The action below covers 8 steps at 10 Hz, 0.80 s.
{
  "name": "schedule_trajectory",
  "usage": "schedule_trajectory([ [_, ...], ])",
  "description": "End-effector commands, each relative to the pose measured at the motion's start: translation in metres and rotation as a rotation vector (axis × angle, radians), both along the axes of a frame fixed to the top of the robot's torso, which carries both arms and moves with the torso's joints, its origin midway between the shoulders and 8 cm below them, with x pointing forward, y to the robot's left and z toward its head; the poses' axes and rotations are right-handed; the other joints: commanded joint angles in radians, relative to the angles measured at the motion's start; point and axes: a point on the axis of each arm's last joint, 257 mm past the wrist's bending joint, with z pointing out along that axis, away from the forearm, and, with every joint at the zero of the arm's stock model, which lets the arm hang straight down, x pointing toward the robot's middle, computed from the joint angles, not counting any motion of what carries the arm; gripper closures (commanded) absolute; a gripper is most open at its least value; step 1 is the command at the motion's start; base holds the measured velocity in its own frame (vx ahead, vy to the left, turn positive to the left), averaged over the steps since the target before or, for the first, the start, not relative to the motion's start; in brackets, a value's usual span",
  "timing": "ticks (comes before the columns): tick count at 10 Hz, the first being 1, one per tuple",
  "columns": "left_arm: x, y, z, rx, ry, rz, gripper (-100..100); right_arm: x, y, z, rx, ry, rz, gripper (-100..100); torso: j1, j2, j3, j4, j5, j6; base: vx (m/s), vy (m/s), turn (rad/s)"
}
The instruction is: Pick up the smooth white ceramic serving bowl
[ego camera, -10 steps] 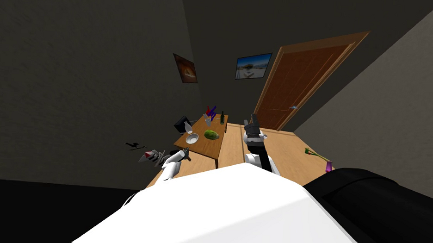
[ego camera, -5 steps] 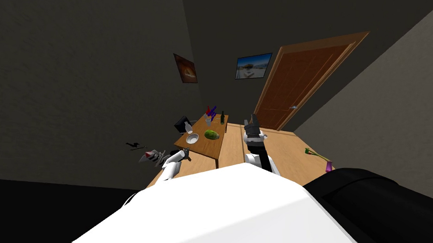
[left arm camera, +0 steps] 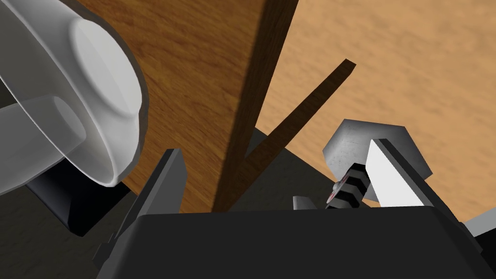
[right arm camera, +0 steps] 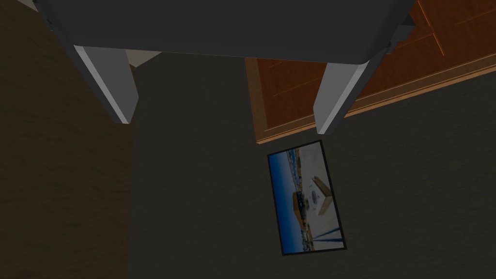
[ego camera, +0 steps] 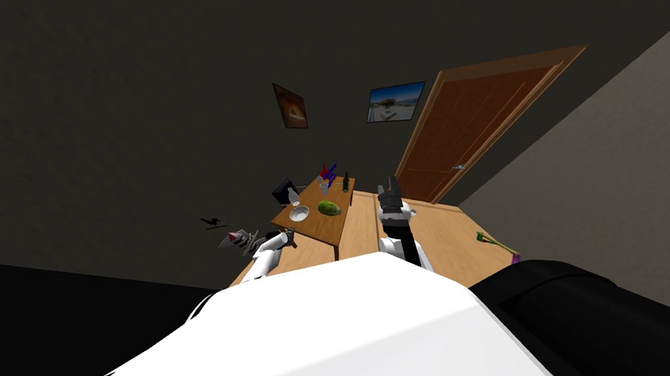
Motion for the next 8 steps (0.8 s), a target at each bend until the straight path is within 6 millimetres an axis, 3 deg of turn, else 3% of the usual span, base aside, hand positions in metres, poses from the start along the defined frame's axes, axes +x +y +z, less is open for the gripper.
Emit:
schedule_trajectory([
  [1, 0.000, 0.000, 0.000, 0.000, 0.000, 0.000, -100, 0.000, 0.000, 0.000, 0.000, 0.000, 0.000, 0, 0.000, 0.000, 0.000, 0.000, 0.000, 0.000, -0.002, -0.011, 0.031],
  [5, 0.000, 0.000, 0.000, 0.000, 0.000, 0.000, -100, 0.000, 0.000, 0.000, 0.000, 0.000, 0.000, 0, 0.001, 0.000, 0.000, 0.000, 0.000, 0.000, 0.001, 0.003, -0.009],
  [6, -0.011, 0.022, -0.005, -0.002, 0.002, 0.047, -100, 0.000, 0.000, 0.000, 0.000, 0.000, 0.000, 0, 0.001, 0.000, 0.000, 0.000, 0.000, 0.000, -0.008, 0.002, -0.353],
  [8, -0.022, 0.044, -0.010, -0.003, 0.002, 0.095, -100, 0.000, 0.000, 0.000, 0.000, 0.000, 0.000, 0, 0.001, 0.001, 0.001, 0.000, 0.000, 0.000, -0.014, -0.004, -0.295],
])
